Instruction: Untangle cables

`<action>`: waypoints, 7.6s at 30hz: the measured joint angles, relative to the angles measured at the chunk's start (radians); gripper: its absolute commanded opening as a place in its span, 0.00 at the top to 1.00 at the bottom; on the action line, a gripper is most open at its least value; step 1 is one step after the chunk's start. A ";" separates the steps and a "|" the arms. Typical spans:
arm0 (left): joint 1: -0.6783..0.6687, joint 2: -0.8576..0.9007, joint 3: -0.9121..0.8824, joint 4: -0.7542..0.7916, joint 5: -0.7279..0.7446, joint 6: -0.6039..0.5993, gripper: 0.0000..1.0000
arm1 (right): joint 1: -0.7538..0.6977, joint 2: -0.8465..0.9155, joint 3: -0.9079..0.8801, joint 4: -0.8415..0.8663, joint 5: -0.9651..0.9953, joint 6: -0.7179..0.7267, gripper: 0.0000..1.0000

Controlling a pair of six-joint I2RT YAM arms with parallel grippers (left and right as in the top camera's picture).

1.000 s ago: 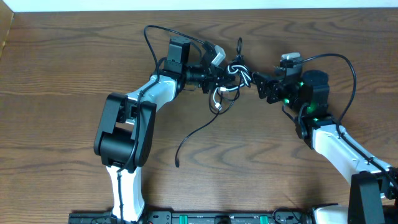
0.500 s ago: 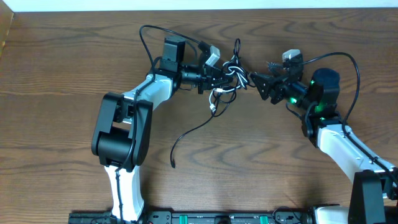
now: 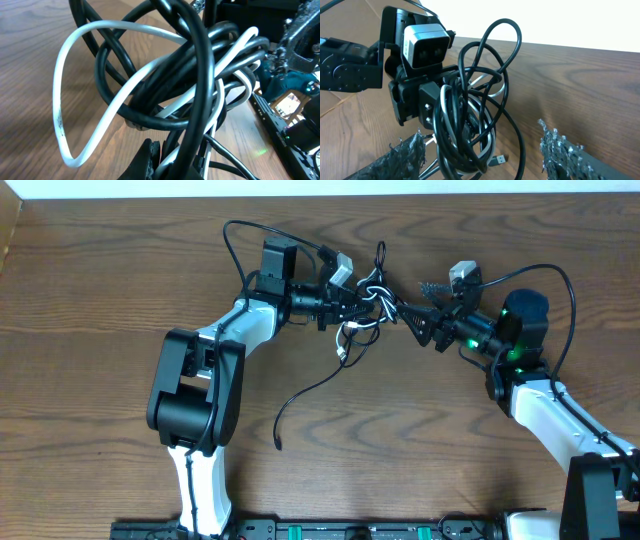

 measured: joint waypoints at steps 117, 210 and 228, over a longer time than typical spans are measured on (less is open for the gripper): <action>-0.136 0.000 0.000 0.008 -0.226 -0.116 0.83 | 0.142 0.003 0.000 -0.224 0.370 -0.015 0.99; -0.401 -0.275 0.003 -0.097 -1.108 0.127 0.92 | 0.021 0.018 -0.002 0.086 0.319 1.131 0.99; -0.388 -0.271 -0.007 -0.105 -1.102 0.127 0.66 | 0.023 0.017 0.012 0.006 0.332 1.036 0.99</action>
